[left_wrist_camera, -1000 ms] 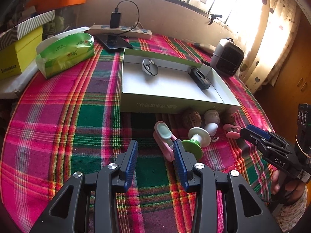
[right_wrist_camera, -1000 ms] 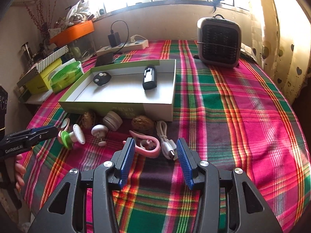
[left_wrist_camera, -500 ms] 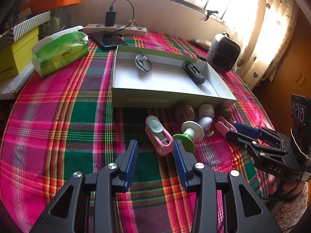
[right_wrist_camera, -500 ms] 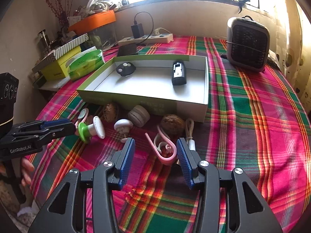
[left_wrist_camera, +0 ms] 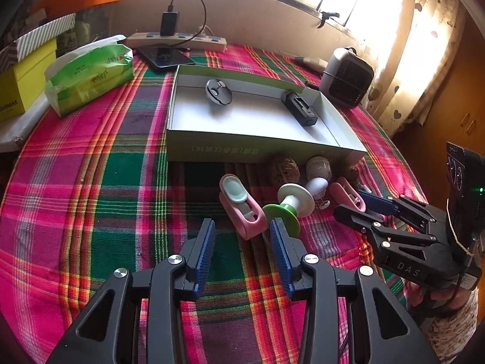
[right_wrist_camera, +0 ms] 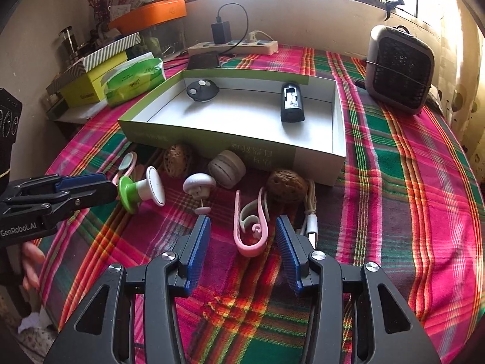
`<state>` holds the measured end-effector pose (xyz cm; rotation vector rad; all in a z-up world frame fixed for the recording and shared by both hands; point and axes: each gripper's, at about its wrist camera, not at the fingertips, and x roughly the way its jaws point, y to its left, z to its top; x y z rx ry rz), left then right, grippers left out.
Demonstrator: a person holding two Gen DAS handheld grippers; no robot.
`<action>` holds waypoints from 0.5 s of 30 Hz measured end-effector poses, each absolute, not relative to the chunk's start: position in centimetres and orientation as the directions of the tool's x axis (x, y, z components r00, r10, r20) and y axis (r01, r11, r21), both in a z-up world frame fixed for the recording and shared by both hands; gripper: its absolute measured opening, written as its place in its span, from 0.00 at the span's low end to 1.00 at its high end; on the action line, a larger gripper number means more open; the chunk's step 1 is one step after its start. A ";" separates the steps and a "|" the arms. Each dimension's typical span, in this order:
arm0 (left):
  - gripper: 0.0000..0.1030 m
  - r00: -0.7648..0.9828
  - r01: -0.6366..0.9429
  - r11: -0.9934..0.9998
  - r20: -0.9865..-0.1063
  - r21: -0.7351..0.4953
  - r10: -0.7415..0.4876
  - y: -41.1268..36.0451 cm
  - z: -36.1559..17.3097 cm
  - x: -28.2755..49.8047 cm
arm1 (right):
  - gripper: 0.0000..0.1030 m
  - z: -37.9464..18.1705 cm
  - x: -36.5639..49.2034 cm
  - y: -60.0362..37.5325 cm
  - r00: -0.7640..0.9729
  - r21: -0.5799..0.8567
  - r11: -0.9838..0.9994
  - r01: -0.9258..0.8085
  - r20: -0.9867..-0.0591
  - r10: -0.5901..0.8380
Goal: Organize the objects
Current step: 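Grasp pink holder with white top with left tool while right tool grasps pink curved hook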
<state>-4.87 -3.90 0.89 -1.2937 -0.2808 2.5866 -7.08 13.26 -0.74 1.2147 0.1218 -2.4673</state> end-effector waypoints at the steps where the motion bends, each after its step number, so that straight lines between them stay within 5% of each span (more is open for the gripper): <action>1: 0.35 -0.579 -0.130 -0.955 -0.762 -0.265 0.290 -3.7 0.8 -4.9 | 0.45 -0.7 -7.1 13.3 -0.554 0.094 -0.923 0.373 -0.776 -0.303; 9: 0.36 -0.573 -0.105 -0.970 -0.783 -0.221 0.241 -3.4 0.5 -5.4 | 0.45 -0.7 -7.0 13.2 -0.562 0.087 -0.930 0.358 -0.775 -0.289; 15: 0.36 -0.576 -0.067 -0.978 -0.793 -0.196 0.199 -4.7 0.5 -5.5 | 0.34 -0.7 -7.1 13.6 -0.572 0.092 -0.938 0.333 -0.772 -0.279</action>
